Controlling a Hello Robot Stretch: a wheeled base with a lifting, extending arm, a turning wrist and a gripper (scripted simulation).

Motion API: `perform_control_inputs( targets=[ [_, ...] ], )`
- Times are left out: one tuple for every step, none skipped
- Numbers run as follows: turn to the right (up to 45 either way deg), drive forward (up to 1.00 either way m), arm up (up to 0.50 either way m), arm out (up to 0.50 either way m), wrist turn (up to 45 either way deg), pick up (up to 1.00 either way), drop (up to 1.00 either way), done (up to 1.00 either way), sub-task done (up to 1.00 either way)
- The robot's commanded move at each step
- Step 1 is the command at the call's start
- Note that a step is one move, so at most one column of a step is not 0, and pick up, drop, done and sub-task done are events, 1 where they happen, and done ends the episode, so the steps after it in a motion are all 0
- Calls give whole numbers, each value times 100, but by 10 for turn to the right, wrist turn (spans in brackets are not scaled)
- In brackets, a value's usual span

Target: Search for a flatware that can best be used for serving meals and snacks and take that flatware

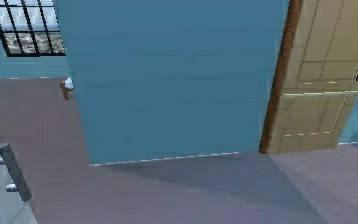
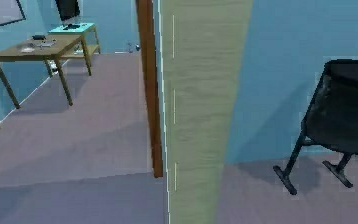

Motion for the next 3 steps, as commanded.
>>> perform_control_inputs(
  targets=[
    [-60,0,0,0,0,0,0,0,0],
    [0,30,0,0,0,0,0,0,0],
    [450,0,0,0,0,0,0,0,0]
  ],
)
